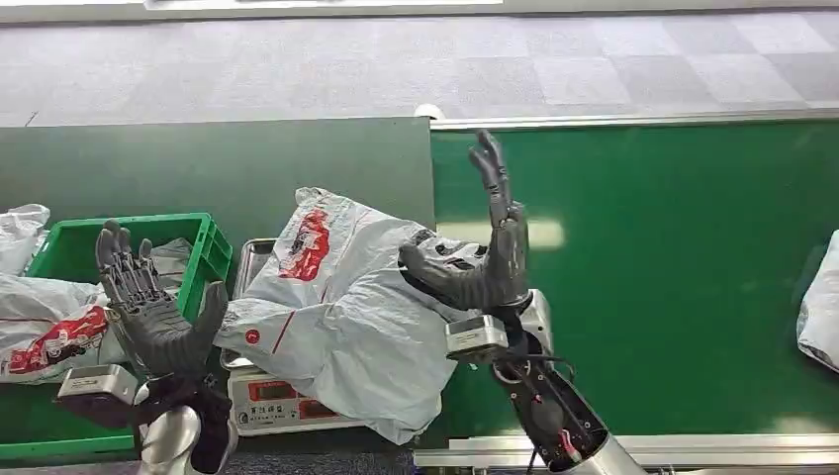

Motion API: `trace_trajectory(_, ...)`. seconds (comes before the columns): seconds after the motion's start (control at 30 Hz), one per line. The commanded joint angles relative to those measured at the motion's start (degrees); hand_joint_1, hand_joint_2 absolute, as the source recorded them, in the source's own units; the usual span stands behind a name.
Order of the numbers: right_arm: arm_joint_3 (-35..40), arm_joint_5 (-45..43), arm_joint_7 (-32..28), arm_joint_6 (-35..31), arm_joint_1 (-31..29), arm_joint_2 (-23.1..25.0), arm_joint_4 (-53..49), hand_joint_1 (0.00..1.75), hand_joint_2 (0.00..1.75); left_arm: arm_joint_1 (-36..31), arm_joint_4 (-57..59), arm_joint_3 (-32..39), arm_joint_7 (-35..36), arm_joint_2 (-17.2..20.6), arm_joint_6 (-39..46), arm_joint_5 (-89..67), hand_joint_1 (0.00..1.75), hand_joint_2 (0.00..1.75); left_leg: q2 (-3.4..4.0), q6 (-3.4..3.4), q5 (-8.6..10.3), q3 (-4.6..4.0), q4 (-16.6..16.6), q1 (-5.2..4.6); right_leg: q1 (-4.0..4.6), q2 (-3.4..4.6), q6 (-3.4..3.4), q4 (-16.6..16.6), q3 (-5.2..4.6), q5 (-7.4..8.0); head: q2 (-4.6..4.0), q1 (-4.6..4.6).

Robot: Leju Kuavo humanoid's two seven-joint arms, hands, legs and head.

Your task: Moved the parcel from conveyor to table for the left to box.

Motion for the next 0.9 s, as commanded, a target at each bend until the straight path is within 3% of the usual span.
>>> trace_trajectory(0.03, -11.7, -3.3, -0.2, 3.6, 6.8, -2.2, -8.7, 0.00, 1.75, 1.4, 0.0, -0.2, -0.2, -0.1, -0.6, -1.2, 0.00, 1.75, -0.09, 0.01, 0.02, 0.01, 0.0, 0.00, 0.00, -0.08, -0.01, 0.0, 0.04, 0.00, 0.00, -0.02)
trace_trajectory(0.27, -27.9, -8.2, 2.8, 13.6, 12.3, 1.7, -6.8, 0.00, 1.75, 2.1, 4.4, -3.2, -0.2, 1.1, -6.9, -6.0, 0.00, 1.75, -0.24, 0.05, 0.05, 0.11, -0.1, 0.00, 0.01, -0.22, 0.01, -0.2, 0.17, 0.00, 0.00, 0.00)
trace_trajectory(0.53, -28.0, -8.1, 2.7, 13.8, 12.4, 1.6, -6.6, 0.00, 1.75, 2.1, 4.3, -3.1, -0.2, 1.1, -6.9, -6.0, 0.00, 1.75, -0.04, 0.00, 0.01, 0.05, -0.1, -0.01, -0.01, -0.04, -0.01, -0.1, 0.06, 0.00, 0.00, 0.00)
trace_trajectory(0.6, -28.2, -7.2, 6.1, 17.2, 12.6, 2.0, -5.6, 0.00, 1.75, 2.2, 6.0, -3.3, -0.2, 1.6, -7.8, -8.0, 0.00, 1.75, -0.01, 0.01, 0.01, 0.08, -0.1, -0.02, -0.02, -0.01, -0.02, -0.1, 0.07, 0.00, 0.00, 0.00)
trace_trajectory(0.9, -28.4, -0.5, 8.8, 23.3, 12.7, 3.6, 4.0, 0.00, 1.75, -1.2, 15.2, -12.6, 5.6, 5.4, -5.1, -36.2, 0.00, 1.75, -0.09, 0.02, 0.03, 0.14, -0.1, 0.00, 0.00, -0.09, 0.00, -0.1, 0.15, 0.01, 0.00, 0.00)
